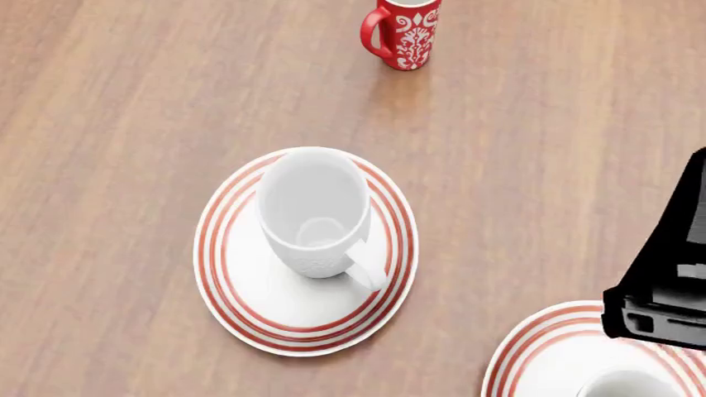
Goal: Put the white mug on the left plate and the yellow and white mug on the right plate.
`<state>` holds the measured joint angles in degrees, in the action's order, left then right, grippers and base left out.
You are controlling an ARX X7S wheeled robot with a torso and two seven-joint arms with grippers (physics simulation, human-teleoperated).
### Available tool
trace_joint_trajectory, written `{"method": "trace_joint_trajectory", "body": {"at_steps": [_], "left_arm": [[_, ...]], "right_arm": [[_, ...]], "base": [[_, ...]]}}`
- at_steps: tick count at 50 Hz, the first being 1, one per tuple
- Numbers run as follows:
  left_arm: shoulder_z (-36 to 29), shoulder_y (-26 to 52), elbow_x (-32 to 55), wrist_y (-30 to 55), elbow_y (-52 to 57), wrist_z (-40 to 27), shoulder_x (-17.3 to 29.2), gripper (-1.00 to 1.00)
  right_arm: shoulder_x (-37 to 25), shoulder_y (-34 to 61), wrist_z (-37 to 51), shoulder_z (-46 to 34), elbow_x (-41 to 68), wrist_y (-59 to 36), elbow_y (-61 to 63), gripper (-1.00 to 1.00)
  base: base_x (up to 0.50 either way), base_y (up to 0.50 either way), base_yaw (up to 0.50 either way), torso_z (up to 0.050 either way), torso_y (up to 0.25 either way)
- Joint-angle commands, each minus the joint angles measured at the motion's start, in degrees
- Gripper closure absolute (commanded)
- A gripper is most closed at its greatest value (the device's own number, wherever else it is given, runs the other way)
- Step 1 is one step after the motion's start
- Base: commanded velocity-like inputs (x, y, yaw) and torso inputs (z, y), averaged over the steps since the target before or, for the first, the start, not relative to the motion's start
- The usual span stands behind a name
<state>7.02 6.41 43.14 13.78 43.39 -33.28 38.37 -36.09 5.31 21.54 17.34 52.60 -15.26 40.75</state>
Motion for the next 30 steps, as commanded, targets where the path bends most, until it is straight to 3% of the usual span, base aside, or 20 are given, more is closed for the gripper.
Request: {"method": "trace_joint_trajectory", "body": {"at_steps": [1, 8, 18, 23, 30], "left_arm": [[-9.61, 23.1, 7.19, 13.42, -3.25, -2.3, 2.68, -1.0], [-14.5, 35.65, 11.15, 20.03, -6.88, -3.12, -0.1, -1.0], [-12.99, 48.93, 19.31, 26.7, -6.53, -8.34, 0.36, -1.0], [-11.31, 56.45, 24.66, 29.54, -7.12, -11.23, 1.19, -1.0], [-5.92, 59.92, 35.84, 31.2, -2.52, -17.12, 5.61, -1.0]], "right_arm": [[1.78, 14.55, 1.83, -9.73, -3.94, -1.12, -6.2, -1.0], [2.9, 16.95, 1.83, -10.59, -5.48, 0.05, -6.75, -1.0], [-0.83, 17.82, 5.23, -6.59, 0.0, -2.46, -1.12, -1.0], [-5.98, 18.23, 10.14, -1.96, 6.63, -5.64, 4.63, -1.0], [-13.97, 21.46, 18.44, 3.34, 18.9, -8.31, 11.68, -1.0]], "base": [[0.0, 0.0, 0.0, 0.0, 0.0], [0.0, 0.0, 0.0, 0.0, 0.0], [0.0, 0.0, 0.0, 0.0, 0.0], [0.0, 0.0, 0.0, 0.0, 0.002], [0.0, 0.0, 0.0, 0.0, 0.0]]}}
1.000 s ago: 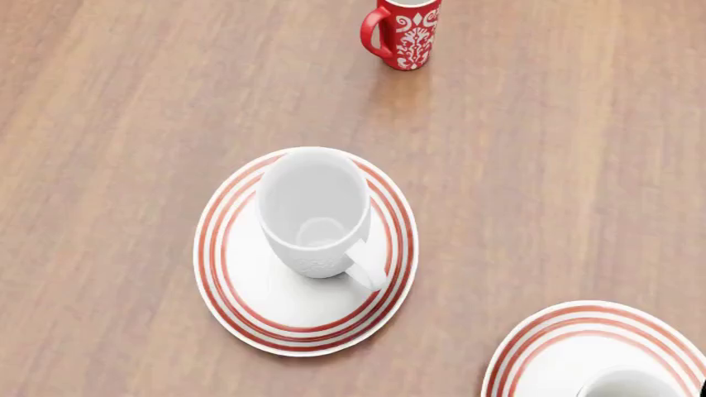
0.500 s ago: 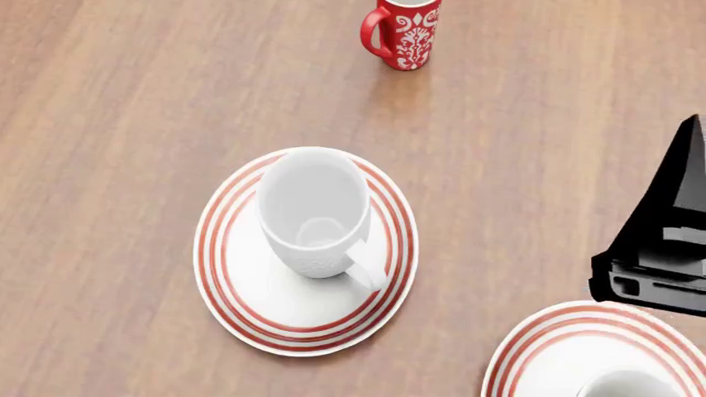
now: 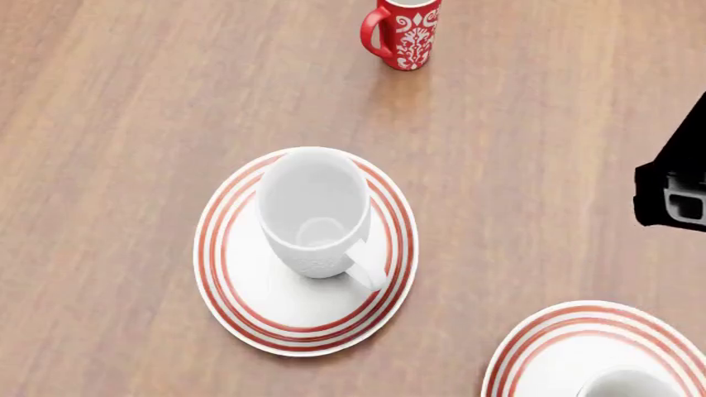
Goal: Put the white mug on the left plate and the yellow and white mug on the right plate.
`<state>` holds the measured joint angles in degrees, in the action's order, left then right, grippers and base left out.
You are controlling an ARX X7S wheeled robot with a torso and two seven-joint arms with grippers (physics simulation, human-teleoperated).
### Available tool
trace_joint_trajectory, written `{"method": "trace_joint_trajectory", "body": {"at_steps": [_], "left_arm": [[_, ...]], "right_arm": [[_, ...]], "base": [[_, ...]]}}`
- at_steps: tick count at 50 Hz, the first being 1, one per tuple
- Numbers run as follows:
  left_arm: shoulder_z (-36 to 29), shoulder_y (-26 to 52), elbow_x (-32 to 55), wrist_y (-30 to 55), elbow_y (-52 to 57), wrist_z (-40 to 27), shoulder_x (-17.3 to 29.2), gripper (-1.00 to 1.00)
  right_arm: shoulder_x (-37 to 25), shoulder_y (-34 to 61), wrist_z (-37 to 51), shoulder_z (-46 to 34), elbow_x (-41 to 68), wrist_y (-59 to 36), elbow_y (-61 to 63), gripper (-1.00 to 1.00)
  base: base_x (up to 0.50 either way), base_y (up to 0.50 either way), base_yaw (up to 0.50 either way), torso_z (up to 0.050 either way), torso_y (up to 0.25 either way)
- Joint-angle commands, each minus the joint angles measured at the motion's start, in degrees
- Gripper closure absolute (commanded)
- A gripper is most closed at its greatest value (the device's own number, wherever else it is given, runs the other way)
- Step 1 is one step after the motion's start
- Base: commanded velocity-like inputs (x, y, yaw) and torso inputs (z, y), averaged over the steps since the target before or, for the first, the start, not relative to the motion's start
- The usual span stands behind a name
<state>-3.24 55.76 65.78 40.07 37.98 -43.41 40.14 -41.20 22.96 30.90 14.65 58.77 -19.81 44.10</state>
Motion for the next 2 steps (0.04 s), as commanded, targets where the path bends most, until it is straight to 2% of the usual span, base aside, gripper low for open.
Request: {"method": "trace_joint_trajectory", "body": {"at_steps": [1, 2], "left_arm": [[5.45, 11.8, 15.6, 4.96, 3.34, -8.13, 4.92, -1.0], [5.93, 12.48, 16.85, 5.04, 3.57, -8.76, 5.49, -1.0]], "right_arm": [[-10.78, 5.12, 10.69, 6.59, 15.06, -4.07, 9.39, -1.0], [-11.79, 5.92, 11.5, 6.72, 16.27, -4.22, 9.89, -1.0]], "base": [[0.0, 0.0, 0.0, 0.0, 0.0], [0.0, 0.0, 0.0, 0.0, 0.0]]}}
